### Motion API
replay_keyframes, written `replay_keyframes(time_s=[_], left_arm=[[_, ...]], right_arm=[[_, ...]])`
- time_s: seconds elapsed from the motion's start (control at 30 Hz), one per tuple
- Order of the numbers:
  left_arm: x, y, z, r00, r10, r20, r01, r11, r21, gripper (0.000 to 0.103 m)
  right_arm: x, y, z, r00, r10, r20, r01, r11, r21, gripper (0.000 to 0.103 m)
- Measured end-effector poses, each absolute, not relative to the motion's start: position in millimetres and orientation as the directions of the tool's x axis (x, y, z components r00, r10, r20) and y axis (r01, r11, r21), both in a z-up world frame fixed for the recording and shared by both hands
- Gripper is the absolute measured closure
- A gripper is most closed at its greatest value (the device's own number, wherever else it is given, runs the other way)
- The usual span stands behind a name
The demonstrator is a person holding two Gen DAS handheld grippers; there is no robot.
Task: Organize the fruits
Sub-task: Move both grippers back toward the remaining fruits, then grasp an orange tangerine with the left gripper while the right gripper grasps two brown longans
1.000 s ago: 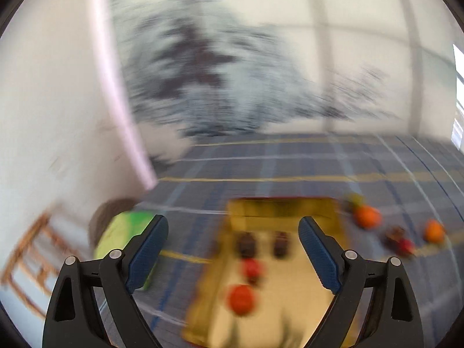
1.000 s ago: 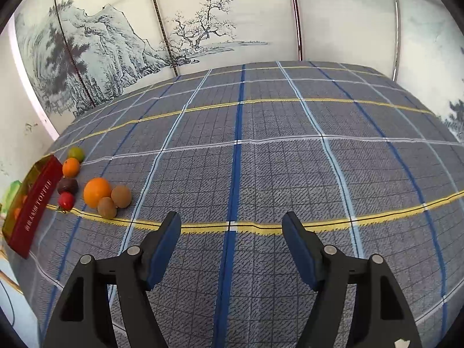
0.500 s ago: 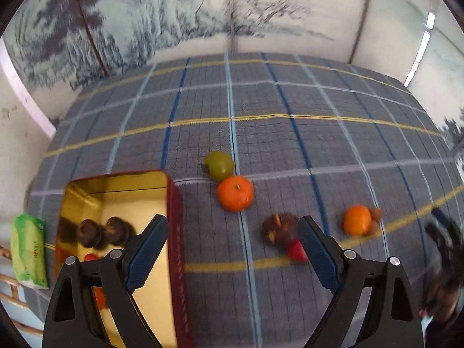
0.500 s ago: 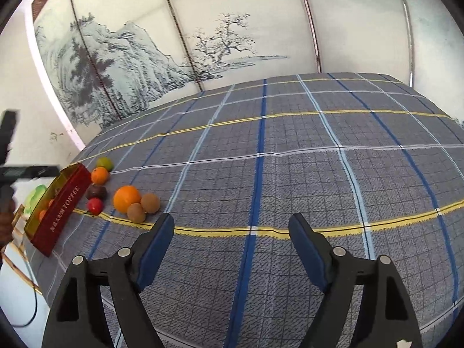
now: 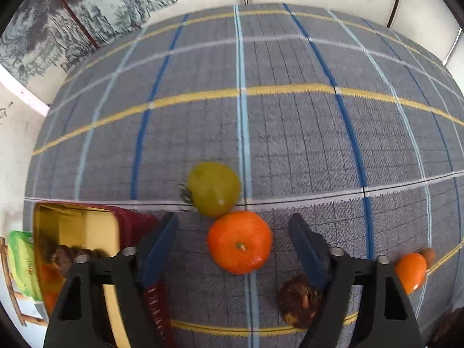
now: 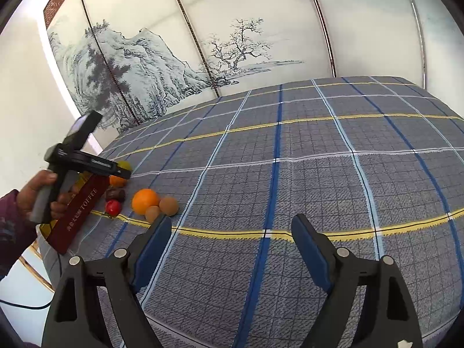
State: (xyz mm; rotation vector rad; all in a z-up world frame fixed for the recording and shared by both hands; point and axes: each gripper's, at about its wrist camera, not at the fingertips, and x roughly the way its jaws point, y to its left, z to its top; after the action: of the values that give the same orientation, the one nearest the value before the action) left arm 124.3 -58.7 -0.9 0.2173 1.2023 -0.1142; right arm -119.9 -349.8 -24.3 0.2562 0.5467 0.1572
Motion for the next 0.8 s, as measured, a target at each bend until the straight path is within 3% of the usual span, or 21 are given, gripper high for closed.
replay_keyframes(time_s=[0.07, 0.33, 0.57, 0.8], left_arm=[[123, -56, 1, 0.389, -0.009, -0.921, 0.177, 0.982, 0.065, 0.062], [82, -50, 26, 0.447, -0.080, -0.891, 0.149, 0.989, -0.014, 0.062], [15, -40, 56, 0.471, -0.226, -0.853, 0.176, 0.971, -0.160, 0.062], [-38, -29, 57, 0.455, -0.289, -0.842, 0.199, 0.955, -0.220, 0.062]], right_arm=[[-119, -350, -25, 0.841, 0.219, -0.496, -0.081, 0.955, 0.284, 0.018], [-114, -355, -28, 0.830, 0.214, -0.515, -0.051, 0.949, 0.312, 0.018], [-113, -345, -28, 0.815, 0.237, -0.529, -0.101, 0.956, 0.274, 0.018], [-103, -315, -23, 0.724, 0.401, -0.561, -0.286, 0.915, 0.286, 0.018]])
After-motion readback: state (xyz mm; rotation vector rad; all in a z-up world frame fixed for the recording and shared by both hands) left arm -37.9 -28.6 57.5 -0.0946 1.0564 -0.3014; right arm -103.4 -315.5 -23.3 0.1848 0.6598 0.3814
